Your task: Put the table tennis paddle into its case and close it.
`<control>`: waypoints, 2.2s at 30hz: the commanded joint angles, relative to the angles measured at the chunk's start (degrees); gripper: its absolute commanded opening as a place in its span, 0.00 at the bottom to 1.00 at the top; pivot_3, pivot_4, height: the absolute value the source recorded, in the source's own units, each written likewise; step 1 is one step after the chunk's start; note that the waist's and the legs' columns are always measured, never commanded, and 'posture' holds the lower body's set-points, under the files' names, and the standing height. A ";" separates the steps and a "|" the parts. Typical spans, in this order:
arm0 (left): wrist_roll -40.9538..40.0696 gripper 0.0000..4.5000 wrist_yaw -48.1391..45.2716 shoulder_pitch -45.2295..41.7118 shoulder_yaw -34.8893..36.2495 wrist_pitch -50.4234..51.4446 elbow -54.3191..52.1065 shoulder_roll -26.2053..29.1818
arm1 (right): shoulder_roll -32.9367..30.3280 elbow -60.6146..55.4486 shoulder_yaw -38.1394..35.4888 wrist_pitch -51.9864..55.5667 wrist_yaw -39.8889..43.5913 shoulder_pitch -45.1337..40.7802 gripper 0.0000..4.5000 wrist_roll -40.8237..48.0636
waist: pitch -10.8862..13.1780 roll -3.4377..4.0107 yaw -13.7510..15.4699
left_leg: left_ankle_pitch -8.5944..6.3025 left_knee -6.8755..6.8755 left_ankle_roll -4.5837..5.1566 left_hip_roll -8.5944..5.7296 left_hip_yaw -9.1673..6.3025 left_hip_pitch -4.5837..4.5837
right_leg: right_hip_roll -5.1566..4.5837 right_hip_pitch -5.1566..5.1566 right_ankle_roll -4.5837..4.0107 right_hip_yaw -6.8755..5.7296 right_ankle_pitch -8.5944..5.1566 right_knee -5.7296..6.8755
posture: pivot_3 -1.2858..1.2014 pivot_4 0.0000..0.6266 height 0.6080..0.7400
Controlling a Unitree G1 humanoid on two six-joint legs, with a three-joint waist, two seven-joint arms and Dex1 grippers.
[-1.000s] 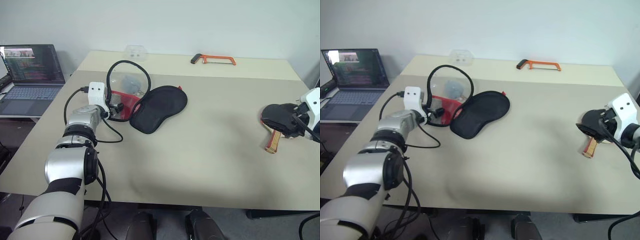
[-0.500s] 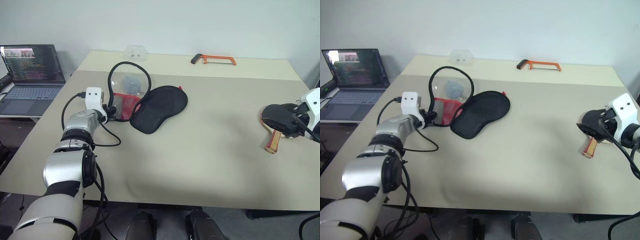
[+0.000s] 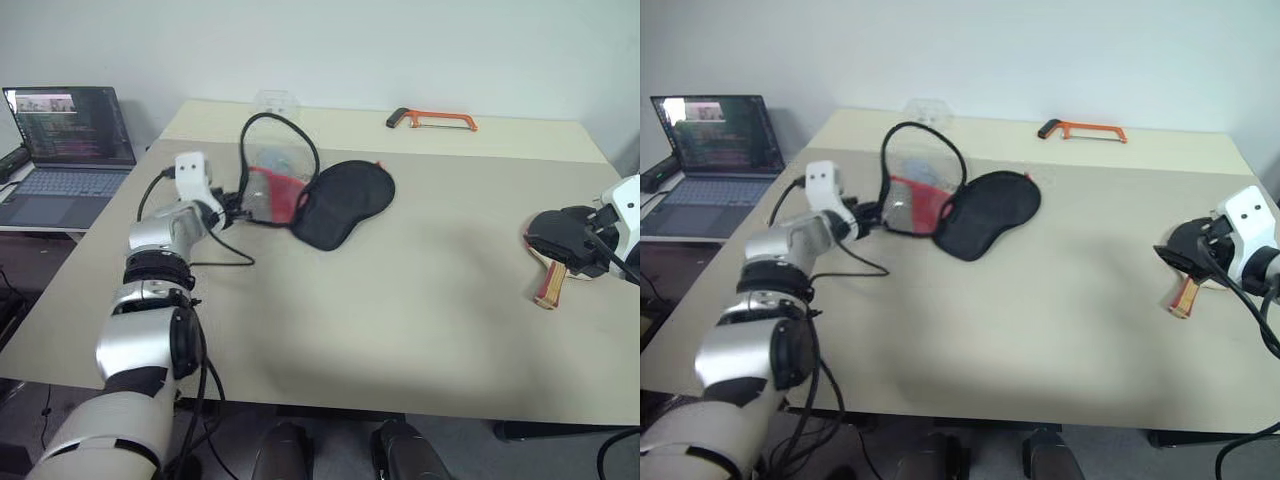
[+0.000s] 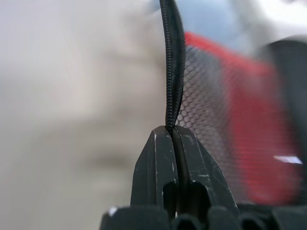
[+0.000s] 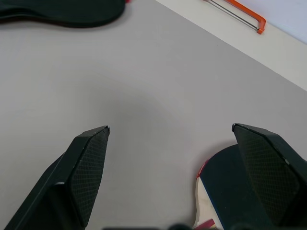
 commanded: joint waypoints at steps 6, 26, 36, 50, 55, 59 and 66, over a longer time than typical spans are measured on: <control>-2.02 0.00 9.01 11.30 -5.00 14.36 -29.61 -10.39 | -1.25 -1.50 -2.53 -0.69 -0.22 0.93 1.00 0.22 | -0.01 0.01 -0.12 | 0.01 0.03 -0.01 0.00 -0.11 0.07 | 0.00 0.01 0.00 0.09 0.00 0.13 | 0.52 0.24 1.00; -11.61 0.00 -1.17 15.99 -11.07 27.40 -44.43 -9.80 | -1.87 -1.95 -2.77 -0.42 0.49 1.78 1.00 0.01 | -0.01 0.01 -0.10 | 0.01 0.02 0.00 -0.06 -0.25 0.17 | 0.02 0.09 0.01 0.09 -0.01 0.17 | 0.52 0.24 1.00; -15.53 0.00 -9.17 17.71 -16.78 28.72 -47.37 -7.51 | -1.28 -1.63 -1.62 -0.32 0.70 0.94 1.00 0.10 | -0.01 0.01 -0.13 | 0.00 0.00 0.00 -0.06 -0.28 0.17 | 0.02 0.11 0.01 0.09 -0.01 0.15 | 0.52 0.24 1.00; -14.25 0.00 -16.37 16.88 -20.99 24.15 -44.06 -4.42 | -1.53 -1.12 -0.95 -0.42 1.06 0.04 1.00 0.23 | -0.01 0.01 -0.10 | -0.02 -0.01 0.04 -0.06 -0.29 0.20 | 0.02 0.12 0.01 0.10 -0.01 0.12 | 0.52 0.24 1.00; -11.13 0.00 -11.69 15.14 -16.91 21.40 -38.70 -2.83 | -1.22 -1.23 -1.14 -0.46 1.12 0.56 1.00 0.12 | -0.01 0.01 -0.15 | -0.12 -0.01 0.21 -0.06 -0.31 0.20 | 0.03 0.12 0.01 0.10 -0.01 0.12 | 0.52 0.24 1.00; -9.86 0.00 -10.04 13.98 -14.10 19.33 -35.14 -0.77 | -0.86 -0.84 -0.31 -0.58 1.15 -0.04 1.00 -0.09 | -0.01 0.01 -0.15 | -0.13 -0.02 0.22 -0.06 -0.30 0.19 | 0.03 0.11 0.01 0.10 -0.01 0.12 | 0.52 0.24 1.00; -8.15 0.00 -7.84 12.32 -11.63 16.80 -30.85 0.58 | -0.57 0.76 1.38 -1.18 1.41 -2.06 1.00 -0.43 | -0.01 0.01 -0.10 | -0.13 -0.02 0.22 -0.05 -0.29 0.19 | 0.02 0.11 0.01 0.08 -0.01 0.11 | 0.52 0.24 1.00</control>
